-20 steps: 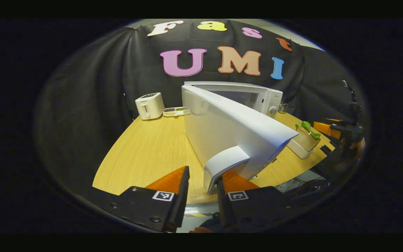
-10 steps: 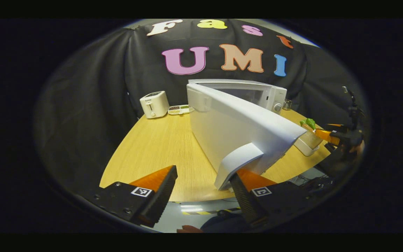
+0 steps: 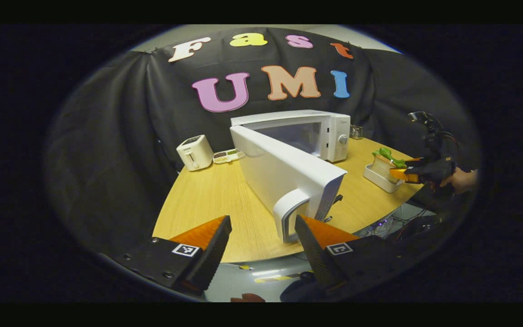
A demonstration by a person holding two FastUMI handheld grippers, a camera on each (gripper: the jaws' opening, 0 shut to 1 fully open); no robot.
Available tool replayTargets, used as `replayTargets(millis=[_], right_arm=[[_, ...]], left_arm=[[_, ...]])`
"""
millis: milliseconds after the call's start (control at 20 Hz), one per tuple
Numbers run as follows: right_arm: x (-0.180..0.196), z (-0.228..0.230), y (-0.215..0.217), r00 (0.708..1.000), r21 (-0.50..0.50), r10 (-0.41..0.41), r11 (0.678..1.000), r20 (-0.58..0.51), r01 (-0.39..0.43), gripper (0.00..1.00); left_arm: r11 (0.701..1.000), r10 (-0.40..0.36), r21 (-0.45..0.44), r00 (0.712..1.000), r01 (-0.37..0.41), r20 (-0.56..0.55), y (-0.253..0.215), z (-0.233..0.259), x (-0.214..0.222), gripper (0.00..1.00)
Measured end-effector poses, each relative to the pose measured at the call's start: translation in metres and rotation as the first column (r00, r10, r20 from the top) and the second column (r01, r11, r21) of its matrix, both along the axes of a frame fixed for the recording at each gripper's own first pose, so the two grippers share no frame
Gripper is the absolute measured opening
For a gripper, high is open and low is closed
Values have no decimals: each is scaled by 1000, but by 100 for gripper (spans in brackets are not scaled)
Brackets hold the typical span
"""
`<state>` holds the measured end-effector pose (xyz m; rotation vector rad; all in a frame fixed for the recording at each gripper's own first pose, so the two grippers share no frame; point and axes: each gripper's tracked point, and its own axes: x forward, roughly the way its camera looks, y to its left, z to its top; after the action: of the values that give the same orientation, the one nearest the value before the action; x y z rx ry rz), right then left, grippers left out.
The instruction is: Open the microwave oven with the left hand, put the food in, and close the microwave oven.
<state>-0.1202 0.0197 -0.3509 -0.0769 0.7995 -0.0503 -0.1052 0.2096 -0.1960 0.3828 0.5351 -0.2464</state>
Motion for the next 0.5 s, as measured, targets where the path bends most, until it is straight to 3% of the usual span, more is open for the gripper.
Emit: replayTargets(millis=[50, 200, 300, 350, 500], right_arm=[[0, -3, 2, 1000, 9, -3, 1000, -11, 3, 75], [1, -9, 3, 999, 14, 2, 1000, -44, -1, 73], [3, -9, 7, 999, 25, 2, 1000, -48, -1, 50], [1, -9, 8, 998, 28, 3, 1000, -56, -1, 45], [-5, -17, 11, 994, 33, 22, 999, -107, -19, 45]], left_arm=[[1000, -2, 11, 1000, 2, -4, 1, 1, -2, 86], [998, -33, 57, 998, 30, 45, 5, 25, -3, 86], [998, -22, 53, 996, 17, 92, 7, 41, 2, 86], [999, -10, 40, 993, 5, 116, 7, 49, 4, 86], [1000, 25, 0, 976, -25, 215, 0, 78, 13, 92]])
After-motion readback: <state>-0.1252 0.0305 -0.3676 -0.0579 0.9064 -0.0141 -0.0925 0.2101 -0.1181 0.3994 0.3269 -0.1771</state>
